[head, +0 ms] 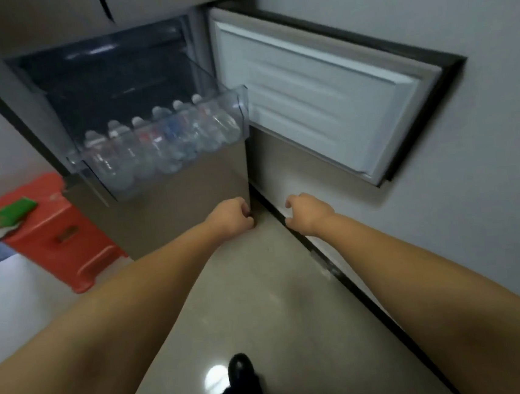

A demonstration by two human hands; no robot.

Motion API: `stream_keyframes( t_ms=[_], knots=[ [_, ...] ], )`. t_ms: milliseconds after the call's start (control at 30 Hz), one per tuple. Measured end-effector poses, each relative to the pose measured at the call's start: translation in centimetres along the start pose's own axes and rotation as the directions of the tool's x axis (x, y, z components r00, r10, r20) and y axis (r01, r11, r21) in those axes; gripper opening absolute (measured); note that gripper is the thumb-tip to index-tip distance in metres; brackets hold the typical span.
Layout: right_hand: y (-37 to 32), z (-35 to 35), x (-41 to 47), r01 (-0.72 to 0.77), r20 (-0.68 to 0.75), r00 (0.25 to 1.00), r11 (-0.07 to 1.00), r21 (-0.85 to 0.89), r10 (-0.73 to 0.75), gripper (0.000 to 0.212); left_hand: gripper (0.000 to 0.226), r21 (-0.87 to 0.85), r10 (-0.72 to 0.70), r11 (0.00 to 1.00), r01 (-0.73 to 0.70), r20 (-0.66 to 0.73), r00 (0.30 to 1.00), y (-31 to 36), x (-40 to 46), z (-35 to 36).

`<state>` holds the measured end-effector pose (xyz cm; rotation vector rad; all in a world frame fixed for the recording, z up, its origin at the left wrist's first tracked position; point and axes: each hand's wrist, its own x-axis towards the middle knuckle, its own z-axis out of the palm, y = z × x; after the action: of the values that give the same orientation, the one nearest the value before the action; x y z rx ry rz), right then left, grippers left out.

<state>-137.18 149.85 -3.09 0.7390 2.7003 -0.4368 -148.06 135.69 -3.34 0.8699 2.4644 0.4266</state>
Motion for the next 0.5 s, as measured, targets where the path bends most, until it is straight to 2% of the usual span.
stream_keyframes(
  t_ms=[133, 267, 500],
  knots=[
    [-4.3, -3.6, 6.0, 0.035, -0.080, 0.996, 0.998, 0.055, -0.031, 0.043, 0.036, -0.045, 0.024, 0.999, -0.028, -0.086, 0.996, -2.4, 3.9, -6.8],
    [-8.3, -5.6, 10.3, 0.091, -0.103, 0.991, 0.995, 0.050, -0.085, 0.040, 0.034, -0.101, 0.019, 0.994, -0.032, -0.124, 0.992, -4.8, 6.9, -10.2],
    [-10.4, -10.6, 17.6, 0.145, -0.243, 0.962, 0.987, 0.067, -0.125, 0.031, 0.024, -0.195, 0.083, 0.973, -0.125, -0.210, 0.974, -3.8, 12.1, -15.3]
  ],
)
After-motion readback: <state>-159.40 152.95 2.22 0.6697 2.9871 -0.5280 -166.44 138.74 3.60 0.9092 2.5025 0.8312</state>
